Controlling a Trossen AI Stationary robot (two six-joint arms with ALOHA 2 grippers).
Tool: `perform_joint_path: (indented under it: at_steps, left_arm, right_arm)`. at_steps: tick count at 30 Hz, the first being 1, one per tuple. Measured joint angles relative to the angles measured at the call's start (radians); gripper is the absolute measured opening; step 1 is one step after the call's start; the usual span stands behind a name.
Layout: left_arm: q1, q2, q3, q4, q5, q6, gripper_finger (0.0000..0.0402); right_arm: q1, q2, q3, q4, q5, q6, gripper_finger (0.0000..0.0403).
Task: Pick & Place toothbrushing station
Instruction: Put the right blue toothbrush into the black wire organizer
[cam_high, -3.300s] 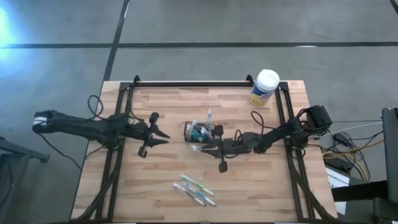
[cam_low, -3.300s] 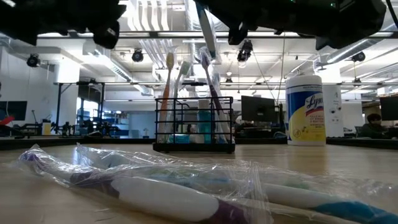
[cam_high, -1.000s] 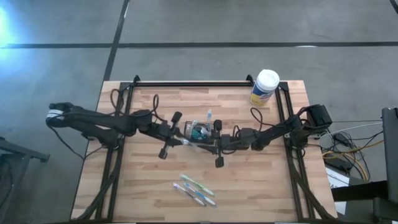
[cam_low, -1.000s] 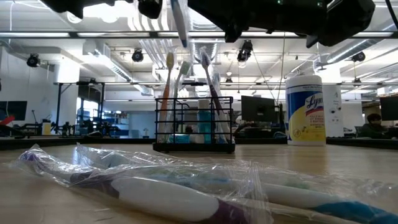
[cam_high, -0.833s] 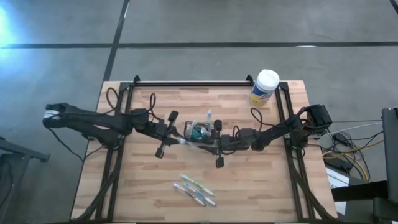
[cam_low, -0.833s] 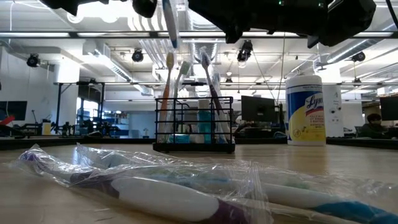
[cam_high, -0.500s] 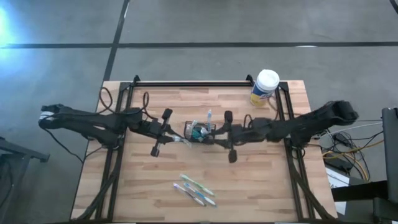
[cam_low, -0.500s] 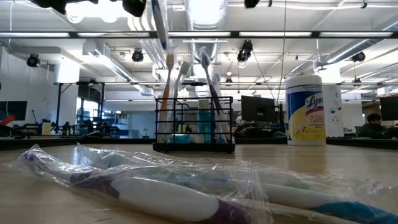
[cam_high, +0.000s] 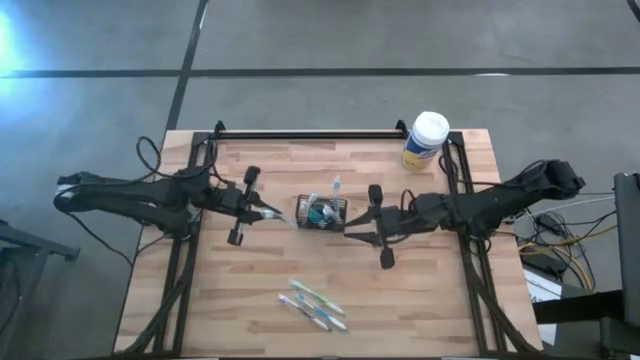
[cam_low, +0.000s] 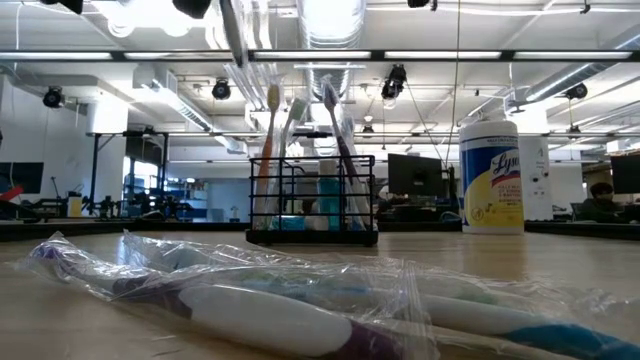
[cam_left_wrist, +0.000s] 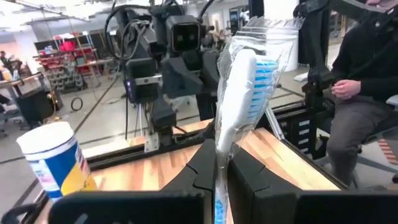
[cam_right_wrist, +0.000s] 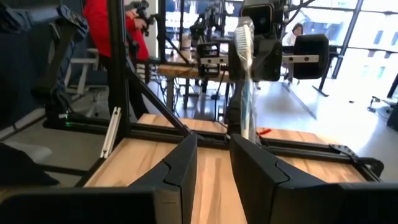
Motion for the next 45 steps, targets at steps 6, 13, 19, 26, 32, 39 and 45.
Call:
perform_joint_path:
  at_steps: [6,13,19,26,32,39,45]
  left_arm:
    - [0.026,-0.068,0.0,-0.089,-0.004,-0.001,0.002]
    - [0.054,-0.108,-0.001,-0.14,-0.016,0.016,0.0016]
    - [0.078,-0.099,-0.001,-0.136,-0.058,0.047,0.0016]
    - [0.117,-0.072,-0.038,-0.088,-0.073,0.087,0.0016]
    - [0.184,-0.037,-0.118,0.065,-0.089,0.072,0.0016]
    - [0.277,0.051,-0.168,0.173,-0.006,-0.002,0.0016]
    - [0.296,0.143,-0.167,0.247,0.031,-0.009,0.0016]
  right_arm:
    - [0.0,-0.025,-0.1,0.118,0.001,-0.007,0.0088]
    - [0.001,-0.06,-0.19,0.13,0.037,0.007,0.0073]
    - [0.005,-0.028,-0.315,0.358,0.037,-0.024,0.0069]
    - [0.005,0.055,-0.494,0.699,0.037,-0.024,0.0068]
    - [0.005,0.148,-0.539,0.853,0.038,-0.015,0.0068]
    - [0.002,0.245,-0.509,0.865,0.038,-0.026,0.0065]
    - [0.002,0.284,-0.48,0.867,0.038,-0.03,0.0063]
